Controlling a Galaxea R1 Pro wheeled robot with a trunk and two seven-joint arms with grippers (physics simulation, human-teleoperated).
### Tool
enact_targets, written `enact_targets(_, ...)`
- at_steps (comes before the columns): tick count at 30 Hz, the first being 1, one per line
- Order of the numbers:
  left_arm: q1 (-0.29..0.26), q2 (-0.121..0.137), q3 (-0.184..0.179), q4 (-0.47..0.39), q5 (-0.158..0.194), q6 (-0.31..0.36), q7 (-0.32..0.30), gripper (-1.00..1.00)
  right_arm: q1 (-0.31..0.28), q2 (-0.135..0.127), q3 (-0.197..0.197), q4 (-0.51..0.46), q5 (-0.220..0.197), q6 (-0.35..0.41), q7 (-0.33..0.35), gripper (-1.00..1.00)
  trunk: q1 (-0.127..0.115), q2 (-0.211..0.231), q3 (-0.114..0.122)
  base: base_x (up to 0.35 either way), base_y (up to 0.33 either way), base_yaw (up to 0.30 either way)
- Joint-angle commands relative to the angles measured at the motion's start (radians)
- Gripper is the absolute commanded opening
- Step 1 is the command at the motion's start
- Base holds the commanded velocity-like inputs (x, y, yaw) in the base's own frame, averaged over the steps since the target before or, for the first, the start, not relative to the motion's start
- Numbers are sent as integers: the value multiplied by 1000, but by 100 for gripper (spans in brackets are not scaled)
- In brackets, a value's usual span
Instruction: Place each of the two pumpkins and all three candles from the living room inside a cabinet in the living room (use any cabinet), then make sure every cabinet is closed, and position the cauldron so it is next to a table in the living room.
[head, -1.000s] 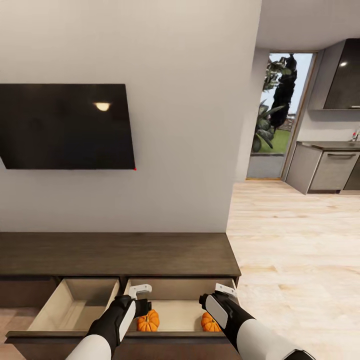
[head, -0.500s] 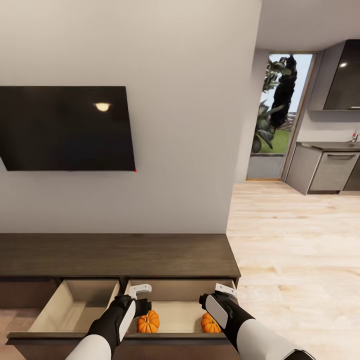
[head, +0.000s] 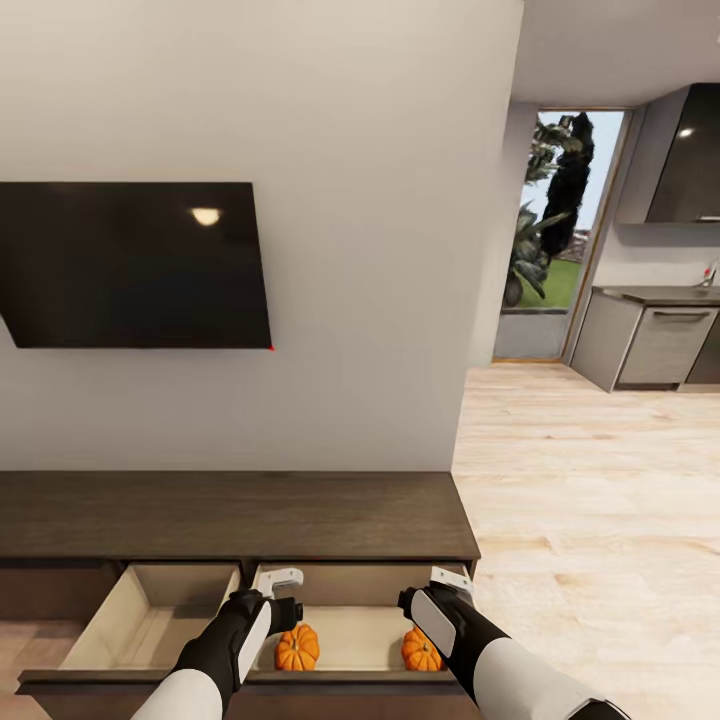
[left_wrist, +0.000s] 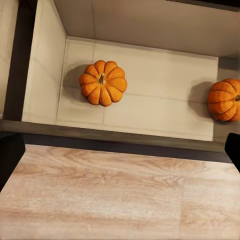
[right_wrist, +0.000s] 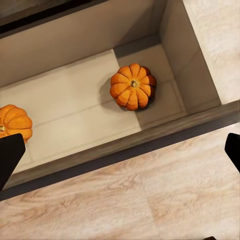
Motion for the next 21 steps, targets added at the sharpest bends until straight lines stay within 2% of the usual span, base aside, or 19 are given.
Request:
enact_targets(1,0,0,0,0,0,0,0,100,0,0,0,0,0,0,0,100,-4,7,3,0,0,0)
enact_targets(9,0,0,0,0,0,0,0,100,0,0,0,-1,0,0,0,100,-4,7,3,-18,0,0)
enact_targets(16,0,0,1,0,0,1,0,100,0,0,0,-1,0,0,0,100,-4,7,3,-204,-55,0)
enact_targets(21,0,0,1,0,0,0,0,100,0,0,0,-1,0,-1,1,100,-4,7,3,-52,-57,0)
